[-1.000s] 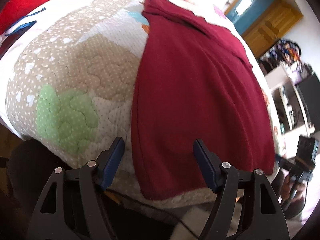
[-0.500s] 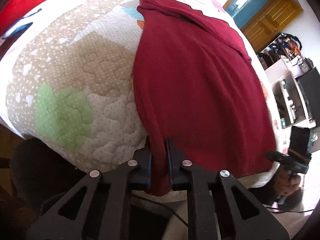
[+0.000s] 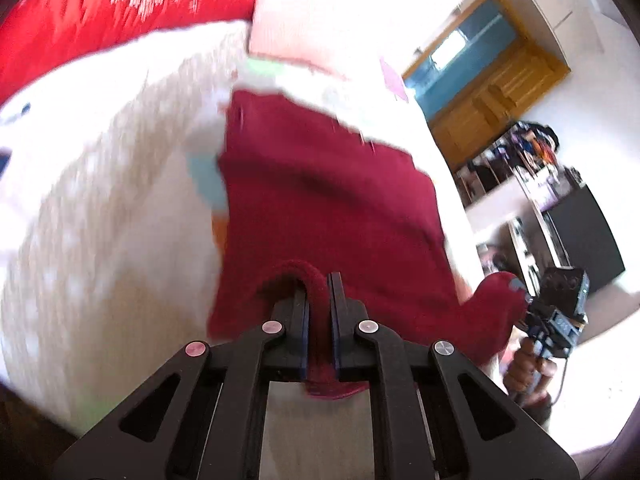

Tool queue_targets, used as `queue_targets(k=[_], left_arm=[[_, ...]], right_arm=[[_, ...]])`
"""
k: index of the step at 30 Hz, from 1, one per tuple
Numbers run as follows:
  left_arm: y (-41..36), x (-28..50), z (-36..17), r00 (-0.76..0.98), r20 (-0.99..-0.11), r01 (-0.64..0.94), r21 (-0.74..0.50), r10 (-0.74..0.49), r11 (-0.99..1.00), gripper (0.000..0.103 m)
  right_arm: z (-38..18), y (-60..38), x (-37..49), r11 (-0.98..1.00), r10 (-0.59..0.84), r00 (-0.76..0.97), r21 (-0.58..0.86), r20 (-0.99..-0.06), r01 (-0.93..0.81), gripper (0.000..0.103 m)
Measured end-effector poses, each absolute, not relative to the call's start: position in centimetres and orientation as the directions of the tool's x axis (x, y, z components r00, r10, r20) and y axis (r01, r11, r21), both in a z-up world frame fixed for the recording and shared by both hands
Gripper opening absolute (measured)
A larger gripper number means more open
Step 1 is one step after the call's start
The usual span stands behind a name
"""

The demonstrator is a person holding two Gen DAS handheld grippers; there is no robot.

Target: Fold small clothes

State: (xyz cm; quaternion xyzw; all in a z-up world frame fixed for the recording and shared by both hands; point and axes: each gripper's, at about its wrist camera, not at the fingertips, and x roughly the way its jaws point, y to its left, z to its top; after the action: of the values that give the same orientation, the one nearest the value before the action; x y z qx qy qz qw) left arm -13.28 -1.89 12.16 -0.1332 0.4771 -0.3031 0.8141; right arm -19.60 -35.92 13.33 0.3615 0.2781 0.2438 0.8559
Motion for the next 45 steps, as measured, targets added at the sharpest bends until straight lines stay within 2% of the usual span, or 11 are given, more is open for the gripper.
queue_targets(k=[13,16,18,21,25,28,33,34,37,40,45], left_arm=[[-7.9,4.5,9.6,0.425,-0.731,0.246,-0.474,-0.534,0.845,0.007],[-7.0,6.6,7.9,0.365,-0.74,0.162,-0.547,-0.565,0.821,0.009],[-6.5,6.9,8.2,0.37,-0.717,0.172,-0.572,-0.59,0.802,0.013],[-6.9,6.8,9.5,0.392,-0.719,0.226,-0.53,-0.574,0.818,0.014],[-7.9,5.8,11.0,0.427,-0.725,0.281,-0.462,-0.54,0.841,0.015],[-8.5,6.2,10.8,0.425,-0.721,0.284,-0.469,-0.548,0.836,0.024],[-9.6,7.8,10.2,0.407,-0.728,0.256,-0.49,-0.552,0.833,0.025],[-9.8,8.3,10.0,0.397,-0.724,0.252,-0.505,-0.564,0.826,0.027],[-9.4,9.4,9.7,0.37,-0.69,0.205,-0.592,-0.622,0.779,0.053],[-8.0,9.9,10.5,0.436,-0.646,0.159,-0.63,-0.626,0.76,0.068],[-7.7,8.3,11.9,0.456,-0.683,0.211,-0.54,-0.571,0.815,0.07]], right_arm=[[12.7,-44.1,-2.0,0.652,0.44,0.81,0.758,-0.388,0.009,0.014],[10.7,-45.3,0.7,0.684,0.396,0.753,0.716,-0.525,0.14,0.023],[11.0,-46.3,0.7,0.64,0.419,0.774,0.759,-0.475,0.119,0.042],[12.7,-47.5,-1.6,0.639,0.342,0.853,0.763,-0.393,0.096,0.054],[15.1,-47.9,-3.2,0.688,0.334,0.857,0.723,-0.392,0.062,0.054],[15.8,-46.2,-3.8,0.759,0.329,0.84,0.65,-0.432,0.037,0.054],[15.5,-41.3,-1.9,0.903,0.295,0.77,0.43,-0.566,-0.03,0.054],[15.0,-40.6,-1.1,0.923,0.272,0.755,0.385,-0.596,-0.028,0.054],[13.1,-40.4,1.6,0.961,0.161,0.725,0.275,-0.67,0.041,0.054],[10.6,-43.2,4.1,0.931,0.117,0.678,0.317,-0.726,0.179,0.054],[11.2,-43.4,2.8,0.924,0.107,0.705,0.331,-0.701,0.189,0.054]])
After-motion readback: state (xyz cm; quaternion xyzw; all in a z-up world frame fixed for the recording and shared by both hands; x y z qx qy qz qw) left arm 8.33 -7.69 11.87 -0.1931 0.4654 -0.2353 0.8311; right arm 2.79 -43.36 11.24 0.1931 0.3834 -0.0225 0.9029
